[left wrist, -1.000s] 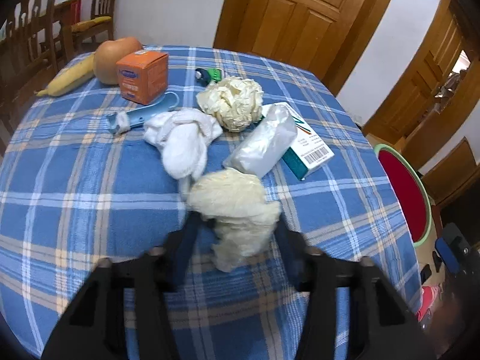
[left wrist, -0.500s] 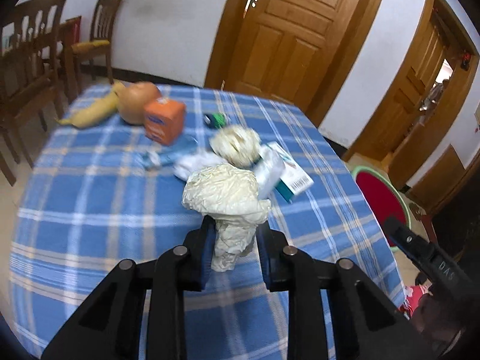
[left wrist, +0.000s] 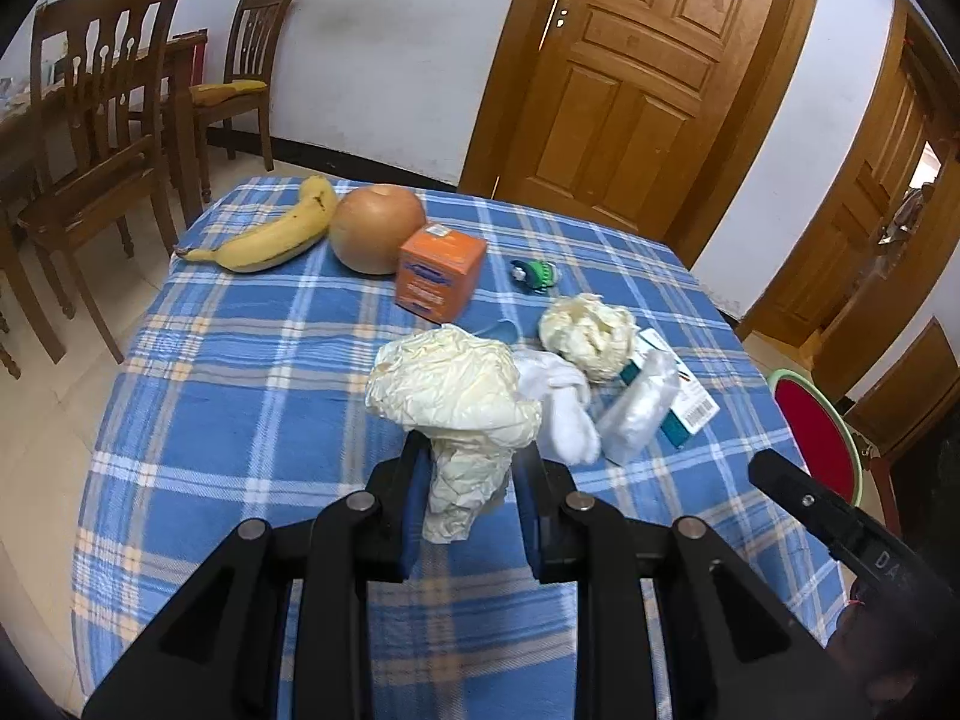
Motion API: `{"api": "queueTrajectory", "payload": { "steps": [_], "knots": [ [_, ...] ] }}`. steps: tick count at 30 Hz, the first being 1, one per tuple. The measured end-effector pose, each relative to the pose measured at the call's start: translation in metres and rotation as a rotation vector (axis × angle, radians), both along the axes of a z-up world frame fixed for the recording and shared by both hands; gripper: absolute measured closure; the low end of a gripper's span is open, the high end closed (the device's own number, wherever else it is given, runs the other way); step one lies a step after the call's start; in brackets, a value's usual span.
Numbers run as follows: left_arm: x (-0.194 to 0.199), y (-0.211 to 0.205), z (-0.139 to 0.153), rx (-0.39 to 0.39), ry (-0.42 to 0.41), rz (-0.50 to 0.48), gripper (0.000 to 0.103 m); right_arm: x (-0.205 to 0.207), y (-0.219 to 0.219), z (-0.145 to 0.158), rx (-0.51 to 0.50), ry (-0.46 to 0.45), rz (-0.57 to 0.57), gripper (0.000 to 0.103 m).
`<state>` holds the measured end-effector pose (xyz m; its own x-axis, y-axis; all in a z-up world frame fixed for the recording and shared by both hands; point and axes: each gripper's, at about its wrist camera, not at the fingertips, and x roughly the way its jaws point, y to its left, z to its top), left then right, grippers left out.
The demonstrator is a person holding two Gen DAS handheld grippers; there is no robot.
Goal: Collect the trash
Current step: 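Lift the tissue with the left tool while the right tool grasps the clear plastic bag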
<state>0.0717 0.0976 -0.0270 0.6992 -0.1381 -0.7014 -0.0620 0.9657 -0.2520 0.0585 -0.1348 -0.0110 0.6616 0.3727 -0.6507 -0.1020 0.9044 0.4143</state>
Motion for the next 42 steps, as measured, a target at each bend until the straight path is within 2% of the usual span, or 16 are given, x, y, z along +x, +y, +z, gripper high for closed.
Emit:
{"api": "queueTrajectory", "payload": {
  "steps": [12, 21, 36, 37, 38, 42],
  "knots": [
    [0.015, 0.027, -0.010, -0.017, 0.008, 0.022, 0.077, 0.032, 0.039, -0.021, -0.007, 0.071, 0.007, 0.047],
    [0.019, 0.028, -0.019, -0.061, 0.016, -0.015, 0.077, 0.047, 0.048, -0.032, 0.000, 0.120, -0.034, 0.047],
    [0.015, 0.029, -0.019, -0.103, -0.003, -0.018, 0.077, 0.060, 0.059, -0.037, -0.019, 0.133, -0.027, 0.049],
    [0.014, 0.029, -0.018, -0.103, -0.005, -0.014, 0.077, 0.061, 0.059, -0.039, -0.021, 0.140, -0.030, 0.052],
    [0.012, 0.028, -0.017, -0.104, -0.006, -0.011, 0.077, 0.062, 0.059, -0.040, -0.029, 0.137, -0.036, 0.063],
    [0.007, 0.024, -0.012, -0.106, -0.007, -0.012, 0.077, 0.057, 0.054, -0.039, -0.031, 0.134, -0.033, 0.065]
  ]
}}
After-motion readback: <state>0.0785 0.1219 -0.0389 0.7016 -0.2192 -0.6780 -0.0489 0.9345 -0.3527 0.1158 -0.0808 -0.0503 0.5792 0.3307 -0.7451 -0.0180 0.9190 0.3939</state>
